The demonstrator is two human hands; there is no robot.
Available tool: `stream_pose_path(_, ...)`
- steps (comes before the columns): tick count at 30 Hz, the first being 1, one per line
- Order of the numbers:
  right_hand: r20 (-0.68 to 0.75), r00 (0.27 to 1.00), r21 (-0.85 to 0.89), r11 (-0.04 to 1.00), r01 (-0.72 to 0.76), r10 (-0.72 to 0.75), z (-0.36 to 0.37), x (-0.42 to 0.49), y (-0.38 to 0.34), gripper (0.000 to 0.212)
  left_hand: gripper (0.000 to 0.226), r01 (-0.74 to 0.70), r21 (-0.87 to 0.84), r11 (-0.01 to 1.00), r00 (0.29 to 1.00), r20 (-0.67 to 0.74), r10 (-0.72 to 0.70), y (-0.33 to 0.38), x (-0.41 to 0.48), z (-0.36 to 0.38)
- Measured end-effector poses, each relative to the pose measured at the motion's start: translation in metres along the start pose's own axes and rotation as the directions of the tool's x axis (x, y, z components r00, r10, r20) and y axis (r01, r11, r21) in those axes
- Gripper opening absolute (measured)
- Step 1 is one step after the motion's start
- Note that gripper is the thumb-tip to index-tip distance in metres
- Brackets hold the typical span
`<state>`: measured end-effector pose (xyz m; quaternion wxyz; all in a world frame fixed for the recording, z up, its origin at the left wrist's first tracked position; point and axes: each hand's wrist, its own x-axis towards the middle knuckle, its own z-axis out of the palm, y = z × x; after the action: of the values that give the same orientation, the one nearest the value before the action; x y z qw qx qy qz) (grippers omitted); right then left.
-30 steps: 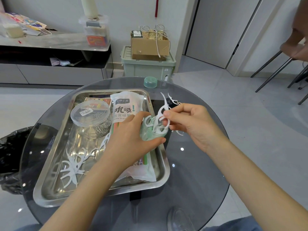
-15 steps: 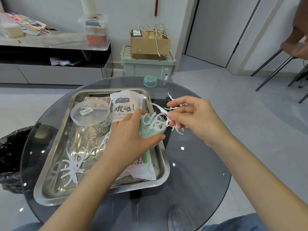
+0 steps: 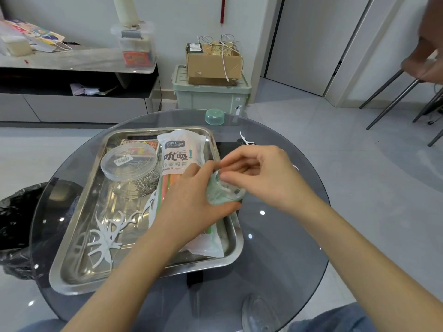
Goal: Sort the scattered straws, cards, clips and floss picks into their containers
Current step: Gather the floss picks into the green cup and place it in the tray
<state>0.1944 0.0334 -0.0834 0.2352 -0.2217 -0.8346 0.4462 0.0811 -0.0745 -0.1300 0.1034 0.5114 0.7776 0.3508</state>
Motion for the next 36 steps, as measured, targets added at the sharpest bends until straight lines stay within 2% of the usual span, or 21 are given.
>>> stream_pose_path(3, -0.173, 0.983, 0.062, 0.996, 0.066, -0.055, -0.005, 0.002, 0.001, 0.009, 0.065, 0.029, -0.012, 1.0, 0.999, -0.026, -0.029, -0.001, 0.002, -0.001)
stream_pose_path(5, -0.287, 0.954, 0.007, 0.995, 0.098, -0.091, -0.01, 0.004, 0.003, 0.01, 0.063, 0.043, -0.012, 0.999, 0.998, -0.049, -0.044, -0.002, 0.004, -0.003)
stream_pose_path(6, -0.277, 0.955, -0.082, 0.993, 0.091, -0.11, -0.01, 0.005, 0.005, 0.012, 0.063, 0.047, -0.021, 0.999, 0.997, -0.059, -0.048, -0.002, 0.004, -0.003)
stream_pose_path(8, -0.157, 0.982, -0.249, 0.967, 0.061, -0.102, -0.007, 0.004, 0.01, 0.018, 0.063, 0.052, -0.042, 0.998, 0.996, -0.068, -0.055, -0.001, 0.004, -0.003)
stream_pose_path(10, -0.088, 0.992, -0.292, 0.954, 0.066, -0.095, 0.0, 0.002, 0.014, 0.019, 0.064, 0.054, -0.044, 0.998, 0.996, -0.062, -0.056, 0.0, 0.003, -0.002)
stream_pose_path(17, -0.26, 0.93, -0.234, 0.951, 0.201, -0.26, 0.008, -0.001, 0.014, 0.014, 0.063, 0.063, -0.045, 0.997, 0.997, -0.049, -0.065, 0.0, 0.003, -0.004)
stream_pose_path(22, -0.118, 0.963, -0.163, 0.962, 0.22, -0.241, 0.016, -0.003, 0.012, 0.009, 0.066, 0.06, 0.026, 0.998, 0.997, -0.046, -0.058, 0.0, 0.003, -0.005)
stream_pose_path(25, -0.108, 0.967, -0.135, 0.967, 0.214, -0.229, 0.014, -0.002, 0.011, 0.009, 0.065, 0.065, 0.002, 0.998, 0.997, -0.047, -0.065, 0.001, 0.003, -0.005)
stream_pose_path(28, -0.26, 0.958, -0.011, 0.992, 0.125, -0.124, -0.006, 0.008, 0.021, 0.014, 0.067, 0.09, -0.035, 0.995, 0.995, -0.043, -0.092, -0.001, 0.004, -0.006)
stream_pose_path(29, -0.299, 0.952, -0.04, 0.997, 0.06, -0.069, -0.014, 0.012, 0.029, 0.015, 0.069, 0.098, -0.029, 0.995, 0.994, -0.035, -0.099, -0.002, 0.005, -0.007)
stream_pose_path(30, -0.294, 0.956, -0.152, 0.988, -0.04, -0.007, -0.022, 0.017, 0.041, 0.017, 0.07, 0.103, -0.023, 0.994, 0.994, -0.03, -0.103, -0.003, 0.005, -0.007)
stream_pose_path(31, -0.246, 0.966, -0.32, 0.934, -0.158, 0.079, -0.029, 0.02, 0.056, 0.026, 0.072, 0.102, -0.023, 0.994, 0.994, -0.027, -0.103, -0.004, 0.005, -0.008)
stream_pose_path(32, -0.166, 0.967, -0.485, 0.838, -0.251, 0.194, -0.033, 0.02, 0.072, 0.04, 0.073, 0.102, -0.034, 0.994, 0.994, -0.027, -0.103, -0.005, 0.005, -0.008)
stream_pose_path(33, -0.084, 0.949, -0.593, 0.75, -0.294, 0.305, -0.035, 0.019, 0.086, 0.057, 0.074, 0.105, -0.052, 0.993, 0.994, -0.024, -0.107, -0.005, 0.005, -0.009)
stream_pose_path(34, -0.025, 0.924, -0.637, 0.706, -0.31, 0.383, -0.034, 0.017, 0.098, 0.071, 0.076, 0.11, -0.068, 0.992, 0.994, -0.021, -0.111, -0.005, 0.005, -0.009)
stream_pose_path(36, -0.001, 0.918, -0.631, 0.712, -0.308, 0.397, -0.027, 0.018, 0.113, 0.088, 0.078, 0.11, -0.081, 0.991, 0.993, -0.023, -0.113, -0.005, 0.005, -0.01)
